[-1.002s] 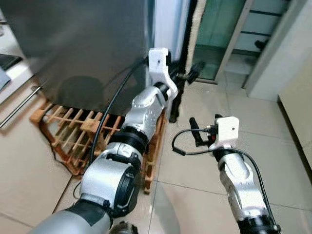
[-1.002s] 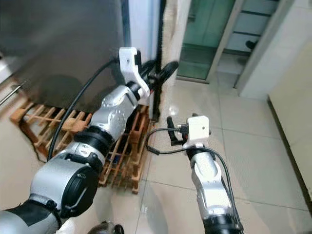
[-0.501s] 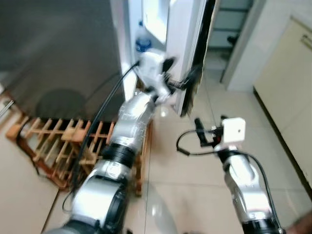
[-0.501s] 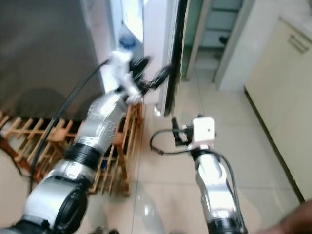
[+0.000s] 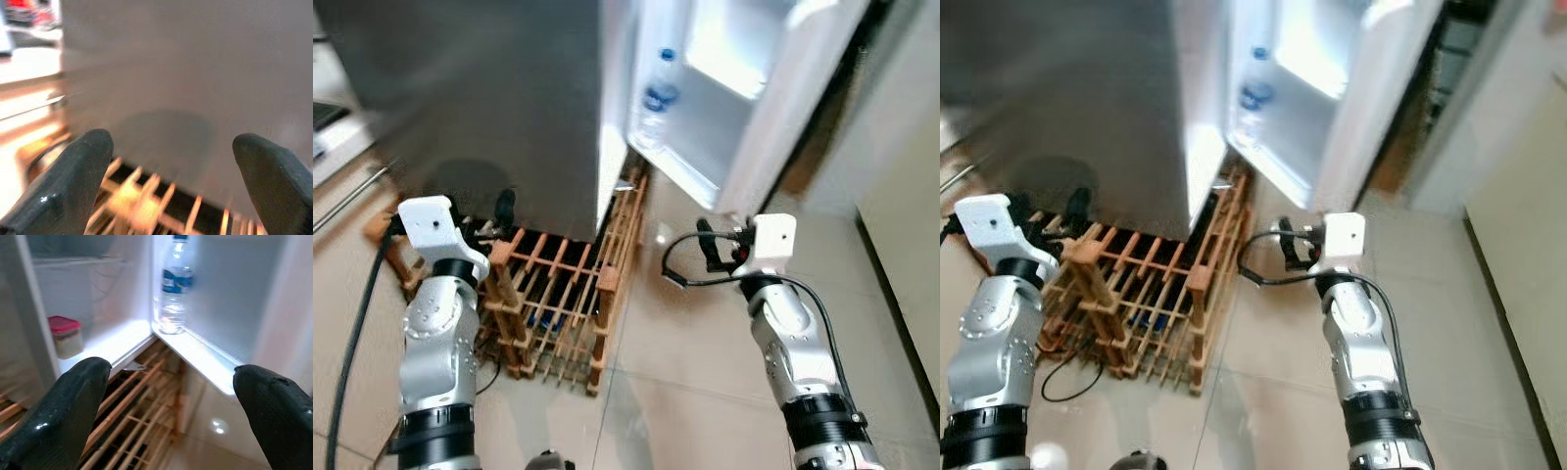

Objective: Restocking fridge

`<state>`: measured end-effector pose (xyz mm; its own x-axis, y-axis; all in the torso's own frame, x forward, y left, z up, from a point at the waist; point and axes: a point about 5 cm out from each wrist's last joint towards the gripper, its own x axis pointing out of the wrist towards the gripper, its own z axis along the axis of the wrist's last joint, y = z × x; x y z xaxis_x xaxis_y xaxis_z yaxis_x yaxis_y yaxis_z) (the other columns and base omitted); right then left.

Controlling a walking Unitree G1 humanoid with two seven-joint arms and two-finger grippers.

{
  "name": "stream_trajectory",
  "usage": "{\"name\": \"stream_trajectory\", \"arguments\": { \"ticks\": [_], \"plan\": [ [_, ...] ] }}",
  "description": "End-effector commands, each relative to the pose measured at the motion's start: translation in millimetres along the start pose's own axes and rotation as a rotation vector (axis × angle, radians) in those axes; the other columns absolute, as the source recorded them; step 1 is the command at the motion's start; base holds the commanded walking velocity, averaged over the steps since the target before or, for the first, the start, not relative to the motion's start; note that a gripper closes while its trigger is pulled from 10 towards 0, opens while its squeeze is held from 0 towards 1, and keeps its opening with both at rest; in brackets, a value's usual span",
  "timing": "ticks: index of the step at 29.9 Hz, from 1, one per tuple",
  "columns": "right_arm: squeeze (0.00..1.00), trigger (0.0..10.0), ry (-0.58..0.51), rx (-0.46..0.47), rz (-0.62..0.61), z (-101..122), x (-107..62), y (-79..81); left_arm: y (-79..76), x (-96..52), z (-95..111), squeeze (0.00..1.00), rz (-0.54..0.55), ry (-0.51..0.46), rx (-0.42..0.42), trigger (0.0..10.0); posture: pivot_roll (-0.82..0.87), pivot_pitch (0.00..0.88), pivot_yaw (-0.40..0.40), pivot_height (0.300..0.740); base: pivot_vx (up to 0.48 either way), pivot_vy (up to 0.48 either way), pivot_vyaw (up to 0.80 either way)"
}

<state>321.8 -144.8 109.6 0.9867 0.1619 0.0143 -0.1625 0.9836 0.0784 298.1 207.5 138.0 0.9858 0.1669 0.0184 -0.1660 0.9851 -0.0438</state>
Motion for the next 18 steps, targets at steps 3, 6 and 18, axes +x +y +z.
{"name": "stream_trajectory", "arguments": {
  "ticks": [3, 6, 18],
  "plan": [
    [0.0, 10.0, 0.005, 0.02, -0.042, -5.1, -3.3, -12.2, -21.8, 4.1, -0.8, 0.0, -0.007, 0.058, 0.042, 10.0, 0.01, 0.0, -0.027, 0.74, 0.0, -0.465, 0.55],
    [0.01, 10.0, 0.005, 0.013, -0.052, -5.5, -4.9, -15.5, -25.1, 8.5, -1.6, 0.0, 0.0, 0.067, 0.046, 10.0, -0.01, 0.0, -0.025, 0.74, 0.0, -0.465, 0.54],
    [0.0, 10.0, -0.001, -0.023, -0.051, -3.2, -8.0, -22.0, -32.6, 19.4, -5.8, 0.0, 0.029, 0.102, 0.039, 10.0, -0.05, 0.0, -0.035, 0.74, 0.0, -0.35, 0.51]
  ]
}}
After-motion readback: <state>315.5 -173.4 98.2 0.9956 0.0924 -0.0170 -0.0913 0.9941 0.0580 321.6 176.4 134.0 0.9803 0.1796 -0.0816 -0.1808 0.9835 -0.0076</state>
